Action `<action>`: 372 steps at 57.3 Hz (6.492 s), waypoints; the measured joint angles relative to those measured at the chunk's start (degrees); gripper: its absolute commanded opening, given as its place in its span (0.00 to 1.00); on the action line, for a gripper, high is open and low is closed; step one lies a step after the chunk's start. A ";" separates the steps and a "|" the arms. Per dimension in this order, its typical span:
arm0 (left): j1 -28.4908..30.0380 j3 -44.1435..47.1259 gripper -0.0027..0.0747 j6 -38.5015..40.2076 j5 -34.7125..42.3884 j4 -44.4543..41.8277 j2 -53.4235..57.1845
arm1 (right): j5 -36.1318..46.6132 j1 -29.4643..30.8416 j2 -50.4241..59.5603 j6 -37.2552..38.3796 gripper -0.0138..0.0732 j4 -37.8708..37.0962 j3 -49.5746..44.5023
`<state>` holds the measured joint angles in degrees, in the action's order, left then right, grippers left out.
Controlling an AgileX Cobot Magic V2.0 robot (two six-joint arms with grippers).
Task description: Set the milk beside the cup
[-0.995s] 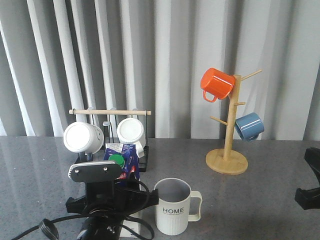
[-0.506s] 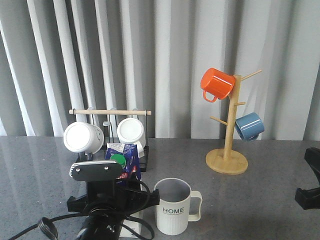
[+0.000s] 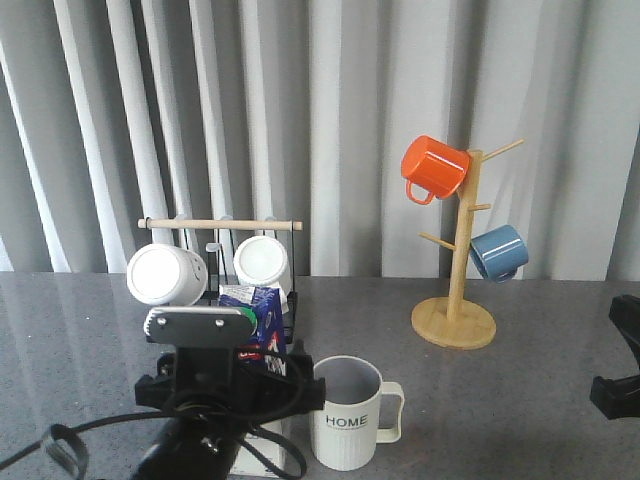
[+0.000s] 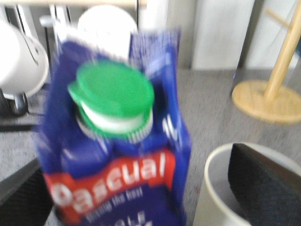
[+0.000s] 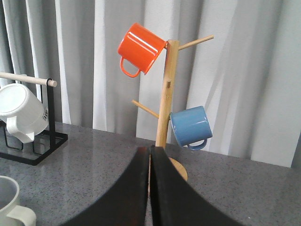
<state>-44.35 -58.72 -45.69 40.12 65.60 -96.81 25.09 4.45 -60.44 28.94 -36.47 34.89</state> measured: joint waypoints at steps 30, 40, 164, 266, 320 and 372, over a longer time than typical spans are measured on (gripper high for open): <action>0.00 0.00 0.02 -12.67 -1.27 -2.08 23.92 | 0.00 0.00 0.00 0.00 0.15 0.00 0.00; 0.00 0.00 0.02 -13.14 0.98 -1.55 26.04 | 0.00 0.00 0.00 0.00 0.15 0.00 0.00; 40.41 60.04 0.03 50.15 -47.27 -70.15 97.52 | 0.04 0.00 0.06 0.00 0.15 0.00 0.00; 40.47 60.04 0.03 49.53 -47.88 -70.35 97.52 | -29.06 -15.46 42.16 -0.80 0.15 6.31 -16.09; 40.47 60.08 0.03 49.53 -47.88 -70.35 97.52 | -27.19 -4.63 61.00 -23.05 0.15 34.36 -36.38; 40.47 60.08 0.03 49.53 -47.88 -70.35 97.52 | -27.35 -1.32 61.00 -23.36 0.15 33.81 -36.38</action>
<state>-3.89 1.36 3.84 -7.75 -4.75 0.71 -2.26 3.14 0.57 5.58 -2.66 -1.49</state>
